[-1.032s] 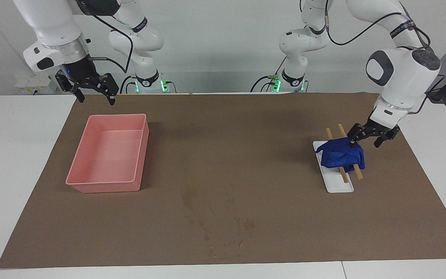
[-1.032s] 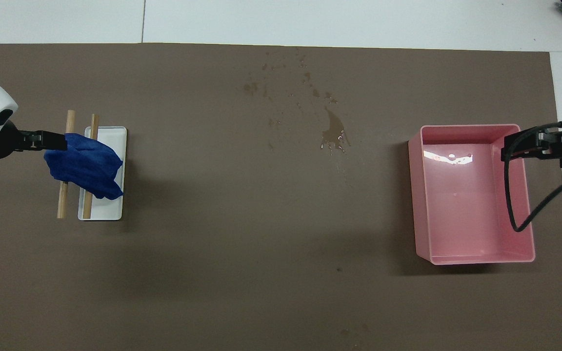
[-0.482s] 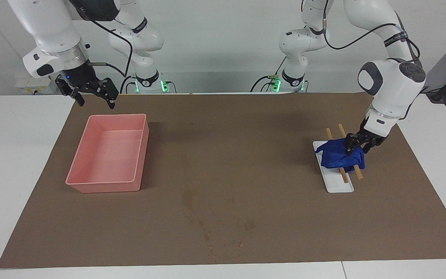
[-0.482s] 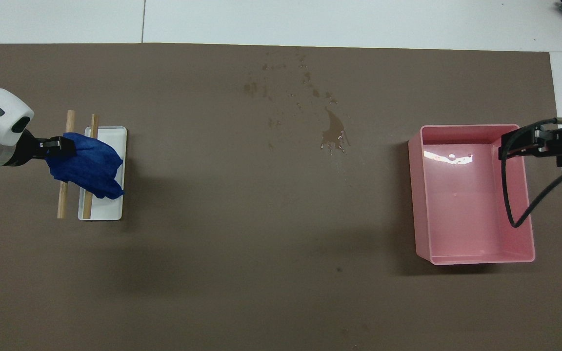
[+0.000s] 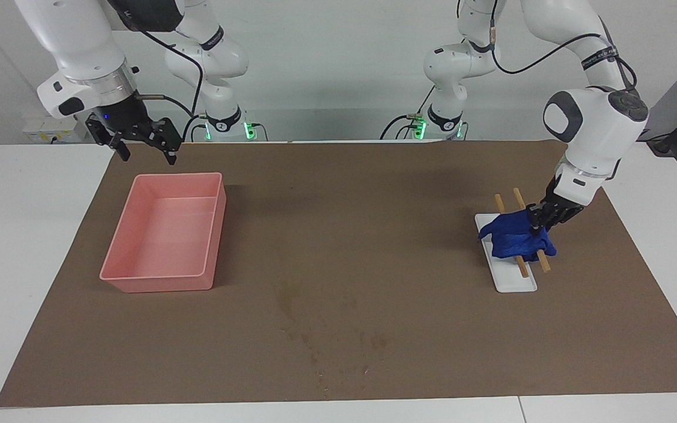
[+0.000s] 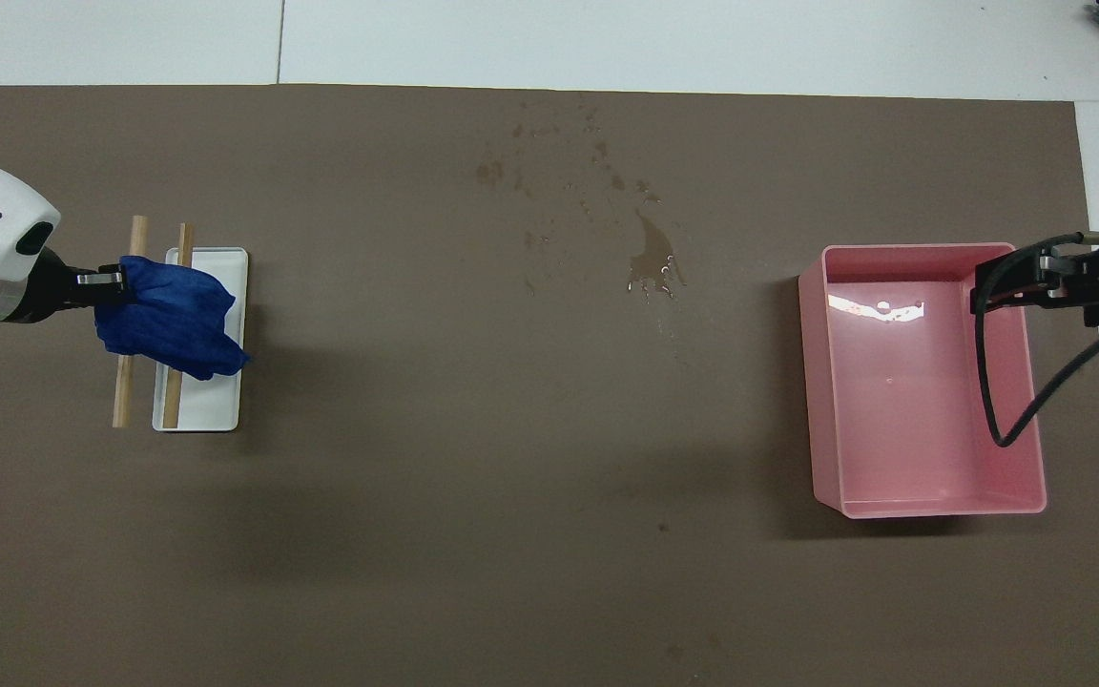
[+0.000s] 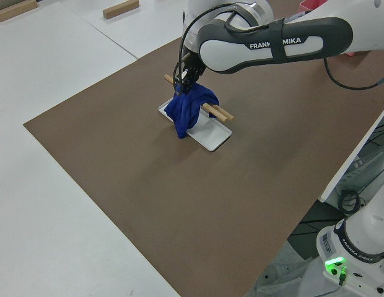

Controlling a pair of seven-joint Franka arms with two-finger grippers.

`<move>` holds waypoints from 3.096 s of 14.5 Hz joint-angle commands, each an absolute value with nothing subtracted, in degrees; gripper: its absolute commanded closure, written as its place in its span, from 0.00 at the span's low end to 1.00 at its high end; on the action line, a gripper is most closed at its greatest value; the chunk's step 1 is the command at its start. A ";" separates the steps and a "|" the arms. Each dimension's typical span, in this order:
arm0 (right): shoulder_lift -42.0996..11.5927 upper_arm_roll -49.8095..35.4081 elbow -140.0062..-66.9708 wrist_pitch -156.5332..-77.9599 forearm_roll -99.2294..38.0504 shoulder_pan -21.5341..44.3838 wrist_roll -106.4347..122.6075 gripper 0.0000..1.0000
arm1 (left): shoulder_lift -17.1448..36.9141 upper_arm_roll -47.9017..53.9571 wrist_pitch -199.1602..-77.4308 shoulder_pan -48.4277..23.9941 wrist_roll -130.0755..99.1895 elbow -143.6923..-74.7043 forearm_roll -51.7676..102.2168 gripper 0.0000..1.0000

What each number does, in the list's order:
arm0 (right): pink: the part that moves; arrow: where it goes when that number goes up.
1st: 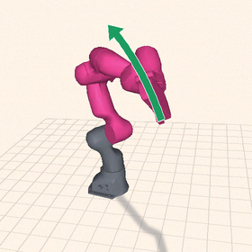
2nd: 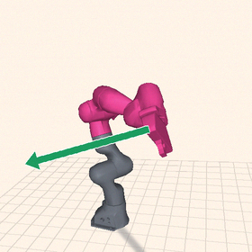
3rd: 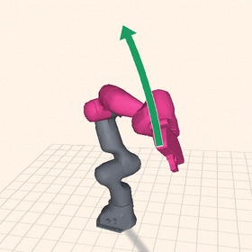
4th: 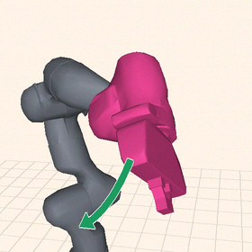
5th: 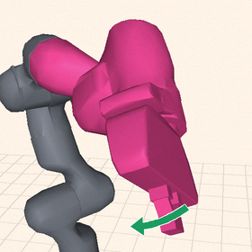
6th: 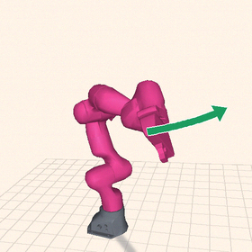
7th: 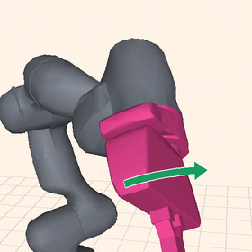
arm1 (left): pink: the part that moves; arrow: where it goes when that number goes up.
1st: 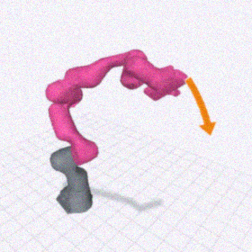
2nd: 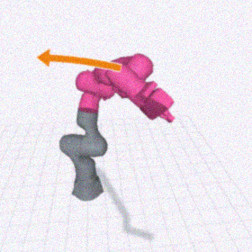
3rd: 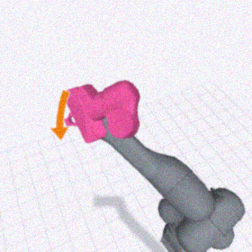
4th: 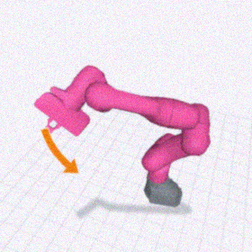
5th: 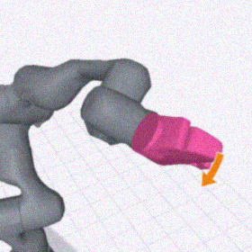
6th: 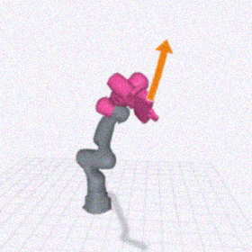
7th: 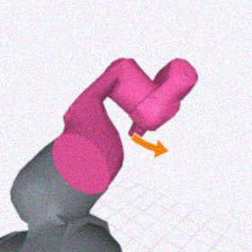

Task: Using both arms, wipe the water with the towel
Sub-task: 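Grasp the blue cloth with the left gripper and lift it, then carry the cloth toward center while the right gripper reaches toward it, then grasp the blue cloth with the right gripper beside the left gripper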

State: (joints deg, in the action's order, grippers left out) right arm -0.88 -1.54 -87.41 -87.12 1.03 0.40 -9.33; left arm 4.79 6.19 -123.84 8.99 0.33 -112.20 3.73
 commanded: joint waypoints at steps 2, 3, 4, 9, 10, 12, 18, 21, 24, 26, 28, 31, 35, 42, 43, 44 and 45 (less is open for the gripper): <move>0.09 -1.85 -88.42 -87.01 -0.17 0.18 -10.28 0.00 | 6.50 6.24 -109.37 6.87 -5.51 -100.40 4.66 1.00; 0.09 -1.93 -88.42 -87.10 -0.18 0.18 -10.37 0.00 | 6.50 6.24 -106.99 5.64 -9.45 -98.54 6.05 1.00; 0.09 -1.93 -88.42 -87.10 -0.26 0.18 -10.46 0.00 | 6.24 6.24 -105.48 4.23 -14.28 -97.57 8.50 1.00; 0.09 -2.02 -88.42 -87.19 -3.58 1.32 -14.40 0.00 | 2.56 8.08 -103.54 0.18 -40.37 -97.21 19.75 1.00; 0.09 -2.02 -88.33 -87.27 -6.04 1.32 -16.24 0.00 | 2.03 9.04 -103.71 -0.35 -46.95 -97.21 22.21 1.00; 0.09 -2.11 -88.42 -87.89 -9.39 2.45 -18.89 0.00 | 1.32 11.50 -104.67 -0.88 -59.44 -97.29 26.17 1.00; 0.61 -2.11 -90.88 -97.55 -15.71 11.59 -42.05 0.00 | 1.14 15.99 -111.52 -0.97 -84.26 -98.17 40.76 1.00; 0.62 -2.11 -92.19 -102.99 -20.03 15.37 -55.14 0.00 | 0.71 16.26 -117.49 -2.55 -92.53 -100.28 44.90 1.00; 0.00 -2.11 -93.59 -109.05 -23.63 19.15 -68.16 0.00 | 0.62 16.26 -121.45 -5.09 -95.70 -100.90 46.93 1.00; -0.70 -2.11 -94.83 -113.54 -24.26 22.57 -74.06 0.00 | 0.44 16.26 -123.39 -6.59 -97.64 -100.90 47.20 1.00; -2.45 -2.20 -94.83 -117.31 -25.48 24.69 -78.03 0.00 | 0.09 16.26 -123.93 -7.12 -98.61 -100.90 47.29 1.00; -4.91 -2.11 -94.83 -123.38 -28.29 25.75 -79.01 0.00 | -1.05 16.43 -123.57 -7.38 -99.66 -101.42 47.90 1.00; -8.25 -2.20 -94.75 -129.88 -29.62 25.84 -80.85 0.00 | -2.11 16.35 -123.13 -8.26 -100.02 -102.57 48.08 1.00; -12.30 -2.11 -93.51 -136.93 -34.28 25.49 -83.67 0.00 | -2.81 16.35 -125.24 -10.11 -99.84 -104.24 48.34 1.00; -12.39 -2.11 -93.60 -136.85 -34.36 25.75 -83.67 0.00 | -2.73 16.35 -127.07 -10.11 -99.93 -104.24 49.12 1.00; -12.39 -2.11 -93.86 -136.41 -34.28 25.84 -83.76 0.00 | -2.64 16.35 -128.74 -10.19 -99.93 -104.24 49.39 1.00; -12.39 -2.11 -94.04 -135.71 -34.19 25.84 -83.76 0.13 | -2.55 16.35 -129.63 -10.54 -99.93 -104.33 49.39 1.00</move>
State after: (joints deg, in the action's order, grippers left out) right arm -11.75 -1.82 -94.56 -135.98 -32.97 25.88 -83.00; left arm -0.97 16.88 -126.55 -9.41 -99.35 -102.57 47.74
